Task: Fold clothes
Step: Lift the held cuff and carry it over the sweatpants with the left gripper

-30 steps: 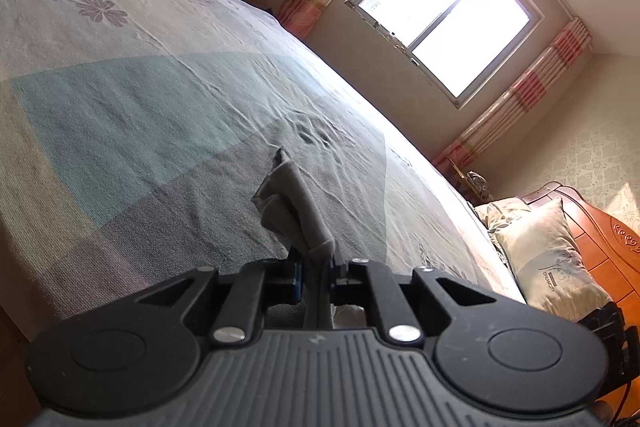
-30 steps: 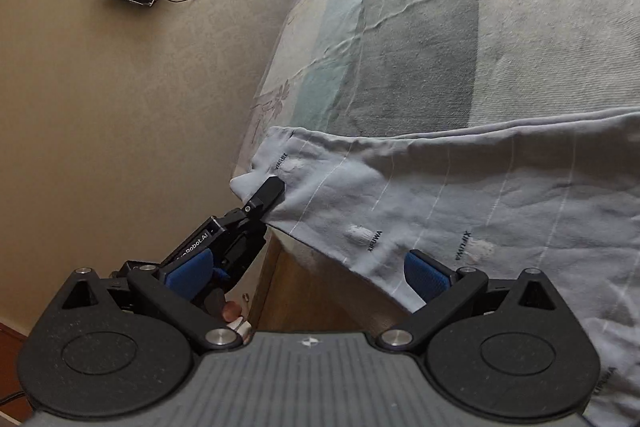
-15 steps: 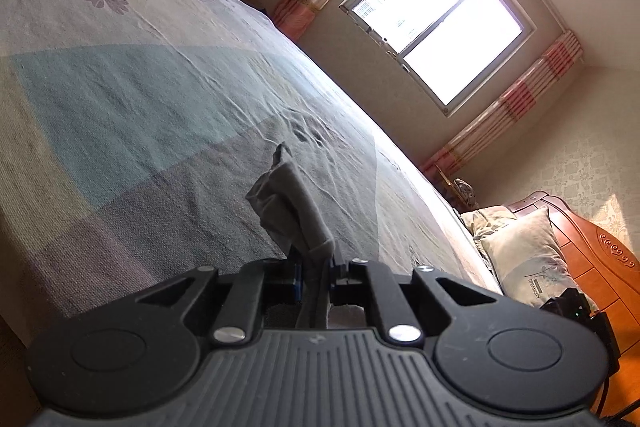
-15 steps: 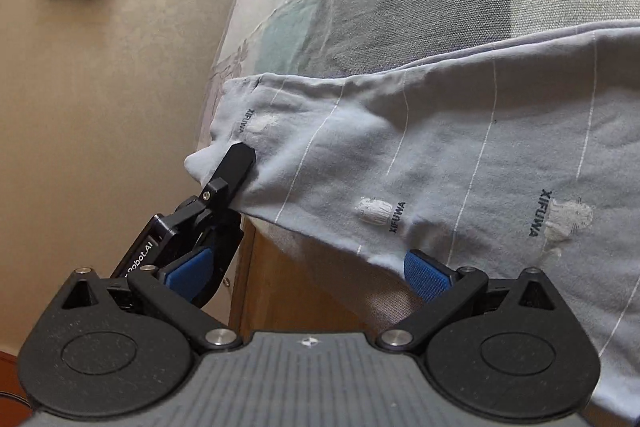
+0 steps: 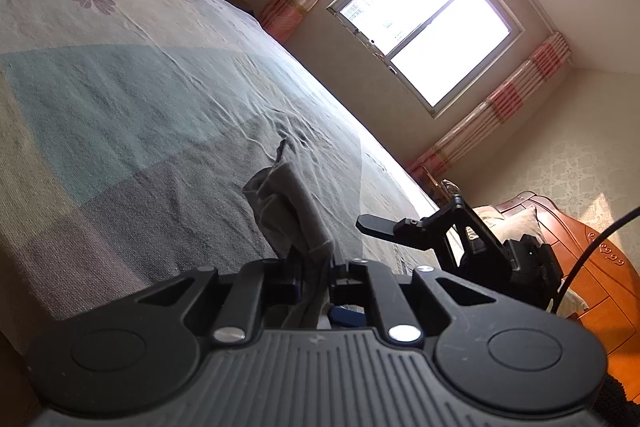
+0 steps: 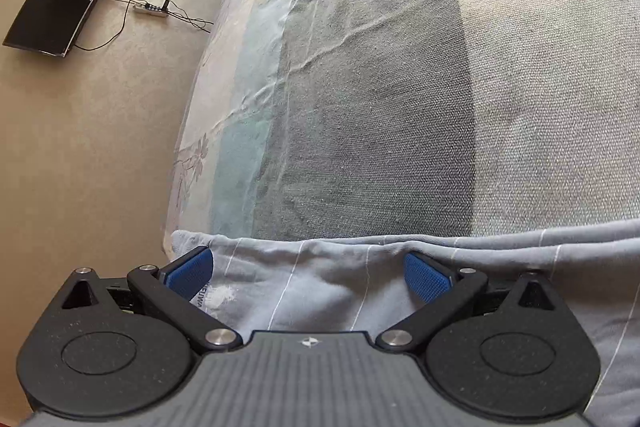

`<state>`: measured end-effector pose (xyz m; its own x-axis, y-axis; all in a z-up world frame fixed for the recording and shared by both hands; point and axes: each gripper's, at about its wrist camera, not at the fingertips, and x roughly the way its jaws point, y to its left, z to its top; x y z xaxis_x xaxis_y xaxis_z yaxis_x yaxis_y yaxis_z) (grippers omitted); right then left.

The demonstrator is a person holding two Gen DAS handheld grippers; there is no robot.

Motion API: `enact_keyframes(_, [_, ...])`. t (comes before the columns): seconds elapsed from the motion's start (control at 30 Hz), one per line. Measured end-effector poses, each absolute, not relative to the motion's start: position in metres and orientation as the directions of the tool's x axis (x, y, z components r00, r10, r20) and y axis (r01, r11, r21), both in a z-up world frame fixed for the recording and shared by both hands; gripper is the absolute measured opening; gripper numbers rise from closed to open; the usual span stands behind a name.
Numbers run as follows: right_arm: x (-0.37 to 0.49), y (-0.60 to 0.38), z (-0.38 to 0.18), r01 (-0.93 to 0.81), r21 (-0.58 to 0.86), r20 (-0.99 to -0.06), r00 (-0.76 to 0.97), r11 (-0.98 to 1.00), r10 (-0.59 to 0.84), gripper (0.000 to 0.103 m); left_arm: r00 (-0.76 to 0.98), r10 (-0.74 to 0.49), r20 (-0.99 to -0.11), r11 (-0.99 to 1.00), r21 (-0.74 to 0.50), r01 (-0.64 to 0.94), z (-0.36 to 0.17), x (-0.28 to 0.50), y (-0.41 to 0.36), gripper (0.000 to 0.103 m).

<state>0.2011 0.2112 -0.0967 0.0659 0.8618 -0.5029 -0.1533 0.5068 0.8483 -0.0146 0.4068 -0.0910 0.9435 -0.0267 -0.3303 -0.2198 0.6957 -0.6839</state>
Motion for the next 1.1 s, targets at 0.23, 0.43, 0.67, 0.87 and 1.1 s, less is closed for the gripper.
enact_keyframes(0.23, [0.195, 0.179, -0.076, -0.218, 0.83, -0.505, 0.096, 0.514, 0.858, 0.103, 0.95, -0.043, -0.309, 0.713, -0.676, -0.187, -0.074, -0.014, 0.397, 0.009])
enact_keyframes(0.43, [0.159, 0.085, -0.043, -0.312, 0.718, -0.585, 0.214, 0.622, 0.782, 0.103, 0.954, -0.081, -0.289, 0.752, -0.646, -0.132, -0.052, -0.008, 0.375, 0.009])
enact_keyframes(0.67, [0.117, -0.029, -0.046, -0.198, 0.674, -0.633, 0.342, 0.712, 0.694, 0.103, 0.945, -0.143, -0.295, 0.79, -0.609, -0.07, -0.035, 0.002, 0.34, 0.009])
enact_keyframes(0.87, [0.093, -0.083, -0.05, -0.106, 0.696, -0.617, 0.419, 0.711, 0.666, 0.103, 0.927, -0.194, -0.32, 0.817, -0.576, -0.027, -0.026, 0.017, 0.309, 0.009])
enact_keyframes(1.1, [0.085, -0.106, -0.048, -0.087, 0.702, -0.604, 0.452, 0.707, 0.656, 0.103, 0.892, -0.245, -0.381, 0.861, -0.508, 0.019, -0.031, 0.033, 0.271, 0.009])
